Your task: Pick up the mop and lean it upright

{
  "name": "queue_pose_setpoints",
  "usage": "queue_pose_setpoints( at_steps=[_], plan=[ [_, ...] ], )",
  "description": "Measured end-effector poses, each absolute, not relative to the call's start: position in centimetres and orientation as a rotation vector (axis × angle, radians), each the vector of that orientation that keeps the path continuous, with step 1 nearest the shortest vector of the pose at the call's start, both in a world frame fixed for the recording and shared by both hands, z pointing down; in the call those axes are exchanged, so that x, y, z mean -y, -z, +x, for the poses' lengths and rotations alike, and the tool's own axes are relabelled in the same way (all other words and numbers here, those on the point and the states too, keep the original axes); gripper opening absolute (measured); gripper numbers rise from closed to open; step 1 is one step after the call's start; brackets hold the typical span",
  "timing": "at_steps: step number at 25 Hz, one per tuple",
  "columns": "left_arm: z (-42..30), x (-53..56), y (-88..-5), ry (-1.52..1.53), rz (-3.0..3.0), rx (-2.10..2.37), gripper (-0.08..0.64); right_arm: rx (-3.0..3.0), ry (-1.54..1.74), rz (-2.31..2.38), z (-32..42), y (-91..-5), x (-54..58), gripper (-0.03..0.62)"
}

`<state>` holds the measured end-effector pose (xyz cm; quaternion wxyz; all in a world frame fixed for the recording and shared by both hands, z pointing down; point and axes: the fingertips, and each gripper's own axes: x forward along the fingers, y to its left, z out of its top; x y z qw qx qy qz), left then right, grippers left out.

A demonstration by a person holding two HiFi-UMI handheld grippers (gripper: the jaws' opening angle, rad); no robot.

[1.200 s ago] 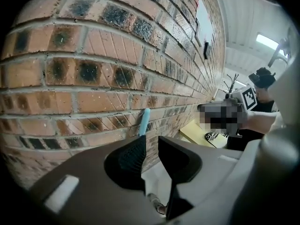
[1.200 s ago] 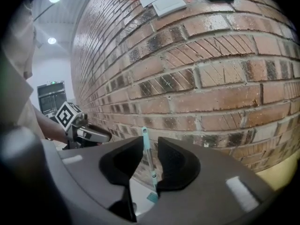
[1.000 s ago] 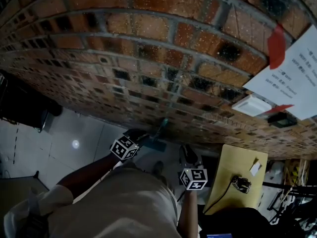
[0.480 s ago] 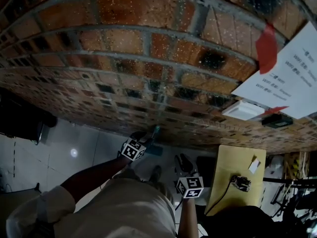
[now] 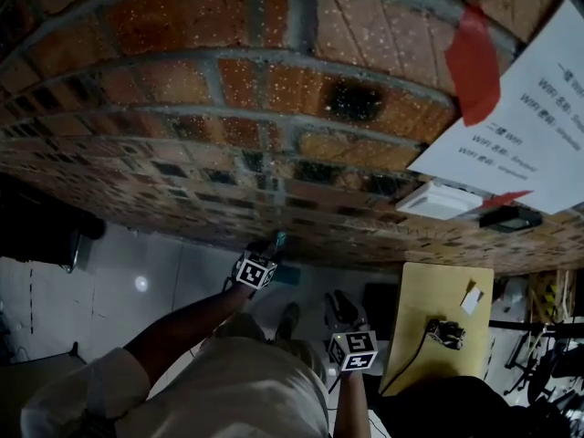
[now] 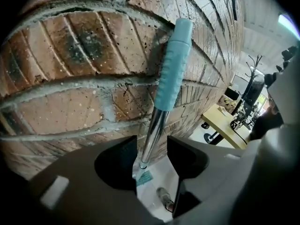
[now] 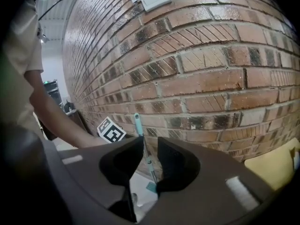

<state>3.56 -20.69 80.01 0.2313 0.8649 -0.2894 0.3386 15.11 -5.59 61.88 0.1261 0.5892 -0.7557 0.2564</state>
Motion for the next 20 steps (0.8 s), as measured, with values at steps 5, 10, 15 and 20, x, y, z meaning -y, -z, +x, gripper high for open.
queue_pose_setpoints(
  at_steps=[5,10,15,20],
  plan=[
    [4.0,21.9,-80.9,-0.990,2.404,0.859,0.221,2.191,-0.766,1.702,15.7,-62.7,4.6,0.087],
    [4.0,22.0,-81.1,-1.017,2.401,0.920,0.198,2.207,-0.770,1.695,16.3,-62.8,4.2,0.086],
    [4.1,22.4,-81.7,-1.016,2.360,0.970,0.185,2.192,-0.800,1.655,16.8,-63.8,3.2,0.086],
    [3.9,22.7,-81.7,-1.002,2.347,1.059,0.158,2.196,-0.794,1.619,17.2,-64.7,2.6,0.086]
  ],
)
